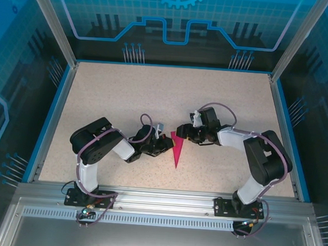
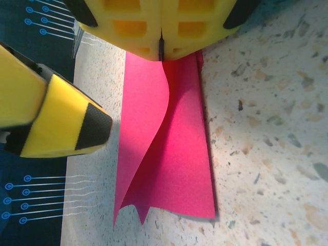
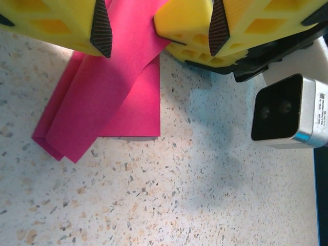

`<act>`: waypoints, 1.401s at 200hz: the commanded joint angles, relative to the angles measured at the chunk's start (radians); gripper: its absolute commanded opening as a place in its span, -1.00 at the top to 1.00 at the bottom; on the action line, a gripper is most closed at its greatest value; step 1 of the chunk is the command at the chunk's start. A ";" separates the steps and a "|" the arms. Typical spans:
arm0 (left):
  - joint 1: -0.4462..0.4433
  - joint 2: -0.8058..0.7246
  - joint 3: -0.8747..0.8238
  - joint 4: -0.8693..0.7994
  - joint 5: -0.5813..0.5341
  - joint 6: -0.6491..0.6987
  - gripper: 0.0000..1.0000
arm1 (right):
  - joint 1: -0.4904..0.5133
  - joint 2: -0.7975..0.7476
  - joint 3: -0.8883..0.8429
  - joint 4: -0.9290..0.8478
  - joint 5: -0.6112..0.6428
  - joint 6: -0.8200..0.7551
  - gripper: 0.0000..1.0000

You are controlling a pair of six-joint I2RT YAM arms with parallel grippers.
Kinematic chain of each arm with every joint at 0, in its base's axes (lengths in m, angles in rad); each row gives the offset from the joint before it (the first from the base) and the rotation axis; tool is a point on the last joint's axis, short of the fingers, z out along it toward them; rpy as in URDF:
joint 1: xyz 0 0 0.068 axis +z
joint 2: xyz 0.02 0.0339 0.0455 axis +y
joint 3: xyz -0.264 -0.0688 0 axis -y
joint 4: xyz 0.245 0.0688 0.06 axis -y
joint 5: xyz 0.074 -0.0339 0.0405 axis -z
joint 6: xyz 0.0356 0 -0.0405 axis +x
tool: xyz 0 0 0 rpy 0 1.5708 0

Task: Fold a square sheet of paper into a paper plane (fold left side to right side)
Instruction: Fold the wing for the fifth time at the center of the table.

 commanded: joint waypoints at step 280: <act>0.005 -0.032 -0.056 -0.087 -0.050 0.012 0.87 | 0.020 0.153 0.105 -0.220 0.101 -0.062 -0.09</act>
